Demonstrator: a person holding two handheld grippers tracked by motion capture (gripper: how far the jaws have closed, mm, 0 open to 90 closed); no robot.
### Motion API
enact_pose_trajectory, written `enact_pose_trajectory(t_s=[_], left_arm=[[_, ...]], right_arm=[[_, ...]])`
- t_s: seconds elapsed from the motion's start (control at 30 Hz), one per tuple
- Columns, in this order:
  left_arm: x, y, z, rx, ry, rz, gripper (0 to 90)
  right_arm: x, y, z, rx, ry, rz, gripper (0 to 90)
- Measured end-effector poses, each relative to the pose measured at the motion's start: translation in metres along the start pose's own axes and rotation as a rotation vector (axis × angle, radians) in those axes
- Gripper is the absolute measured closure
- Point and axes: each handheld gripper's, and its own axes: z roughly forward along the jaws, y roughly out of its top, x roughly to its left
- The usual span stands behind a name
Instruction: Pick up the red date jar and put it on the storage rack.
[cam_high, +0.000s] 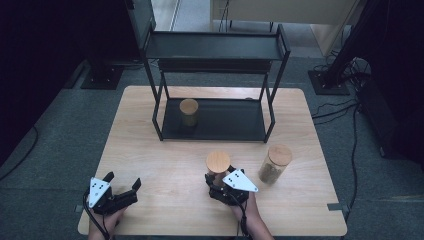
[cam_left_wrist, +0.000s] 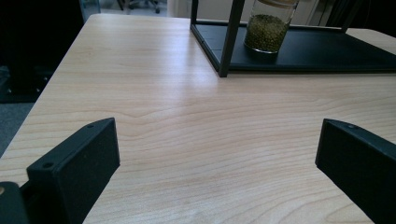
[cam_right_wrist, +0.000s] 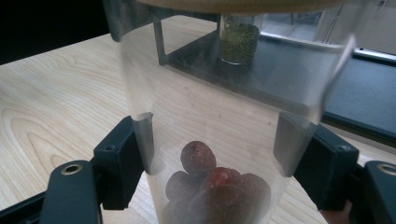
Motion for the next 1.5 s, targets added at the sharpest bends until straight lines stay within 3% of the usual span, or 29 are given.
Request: enact_pose_trajectory(t_s=[0.37,1.5], left_arm=[[0.000,0.000,0.000,0.001,-0.002,-0.001,0.0],[0.000,0.000,0.000,0.000,-0.003,0.000,0.0]], right_arm=[[-0.004,0.005,0.007,0.011,-0.019,0.005,26.0],[-0.038,0.033,0.040,0.019,-0.124,0.040,26.0]])
